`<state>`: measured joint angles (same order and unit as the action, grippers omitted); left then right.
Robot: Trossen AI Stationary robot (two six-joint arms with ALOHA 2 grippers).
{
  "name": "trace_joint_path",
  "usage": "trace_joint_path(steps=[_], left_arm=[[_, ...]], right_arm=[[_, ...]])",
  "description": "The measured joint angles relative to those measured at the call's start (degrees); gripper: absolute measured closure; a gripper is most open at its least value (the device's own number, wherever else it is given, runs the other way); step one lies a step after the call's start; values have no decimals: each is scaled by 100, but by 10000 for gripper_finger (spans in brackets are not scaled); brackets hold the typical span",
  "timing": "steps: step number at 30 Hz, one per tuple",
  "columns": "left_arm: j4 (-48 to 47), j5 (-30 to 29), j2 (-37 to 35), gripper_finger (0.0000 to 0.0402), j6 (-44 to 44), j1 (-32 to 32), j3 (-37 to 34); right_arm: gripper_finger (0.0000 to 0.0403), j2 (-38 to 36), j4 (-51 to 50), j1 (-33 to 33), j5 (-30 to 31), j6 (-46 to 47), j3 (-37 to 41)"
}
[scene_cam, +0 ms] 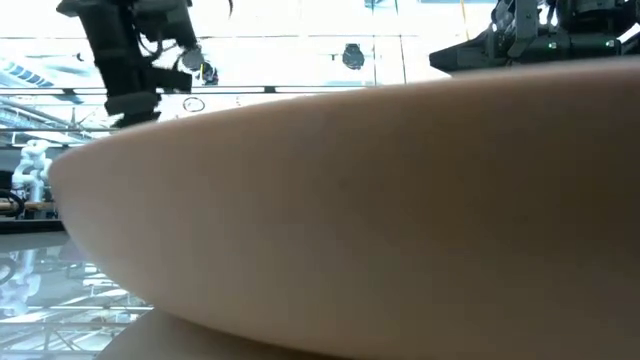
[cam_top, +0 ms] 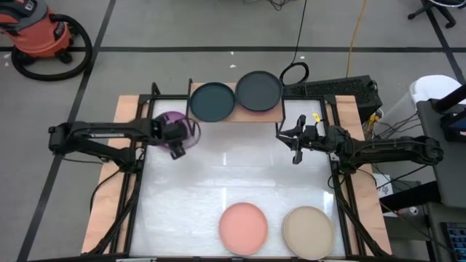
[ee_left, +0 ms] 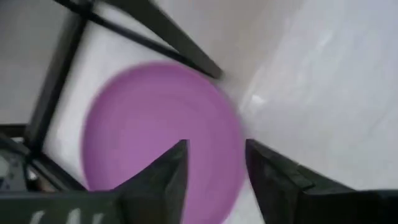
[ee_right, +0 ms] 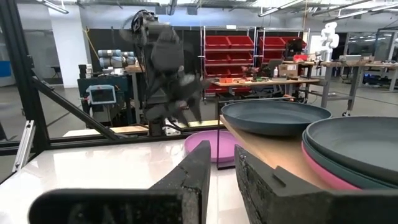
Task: Place and stack plates onto a shelf
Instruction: Stack the purple plate on top of the dark green plate on the shelf
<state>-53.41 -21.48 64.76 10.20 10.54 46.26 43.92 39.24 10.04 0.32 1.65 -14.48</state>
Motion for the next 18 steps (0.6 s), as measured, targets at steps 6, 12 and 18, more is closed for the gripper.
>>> trace_joint_path(steps=[6,12,18], left_arm=[[50,64,93,240,347,-20,-468],[390,219,150,240,584,-74,-479],[416,208,123,240,882,-75,-471]], right_arm=[[344,-1,-1,-1,-7,-35,0],[344,-2,-2,-2,-9,-50,0],[344,-2,-2,-2,-2,-41,0]])
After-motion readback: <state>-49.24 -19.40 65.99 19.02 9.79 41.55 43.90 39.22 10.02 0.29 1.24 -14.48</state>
